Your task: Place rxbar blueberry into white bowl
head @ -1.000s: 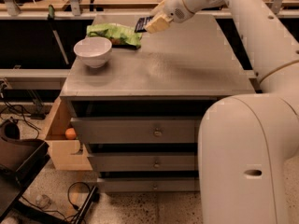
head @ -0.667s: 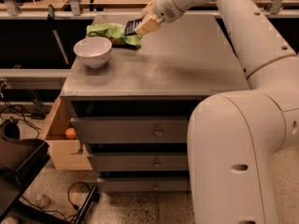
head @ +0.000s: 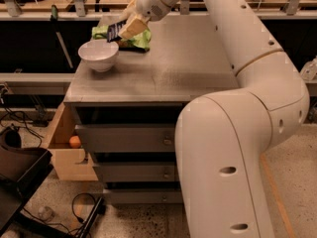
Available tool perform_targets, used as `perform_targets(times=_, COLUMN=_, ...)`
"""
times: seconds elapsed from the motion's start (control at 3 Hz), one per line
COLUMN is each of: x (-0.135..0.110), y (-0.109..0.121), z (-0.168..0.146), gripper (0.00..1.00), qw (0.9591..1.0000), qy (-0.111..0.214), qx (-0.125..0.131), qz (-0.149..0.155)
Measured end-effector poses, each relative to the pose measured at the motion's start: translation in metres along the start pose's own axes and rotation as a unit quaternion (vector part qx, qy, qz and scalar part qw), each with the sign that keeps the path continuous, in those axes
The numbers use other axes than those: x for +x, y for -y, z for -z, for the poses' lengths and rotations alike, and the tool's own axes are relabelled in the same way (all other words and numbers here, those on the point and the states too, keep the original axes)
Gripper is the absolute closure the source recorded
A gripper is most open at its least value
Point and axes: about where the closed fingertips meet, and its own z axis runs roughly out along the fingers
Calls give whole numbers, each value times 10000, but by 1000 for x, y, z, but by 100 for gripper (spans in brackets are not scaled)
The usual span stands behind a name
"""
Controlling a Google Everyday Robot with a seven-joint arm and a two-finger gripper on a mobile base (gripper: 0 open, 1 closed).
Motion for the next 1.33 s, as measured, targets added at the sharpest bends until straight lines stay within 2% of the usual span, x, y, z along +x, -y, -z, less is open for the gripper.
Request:
perform_targets(times=0.33, x=-19, y=-7, z=-19, gripper=100, qw=9995, qy=23, qx=-272, qz=173)
perform_targets(times=0.67, x=-11, y=-16, z=-57, gripper=99, qw=9978, qy=-124, qx=-656, qz=16)
perform_targets(times=1.33, x=-13, y=-14, z=-62, gripper=54, qw=9979, qy=-90, qx=-643, qz=29)
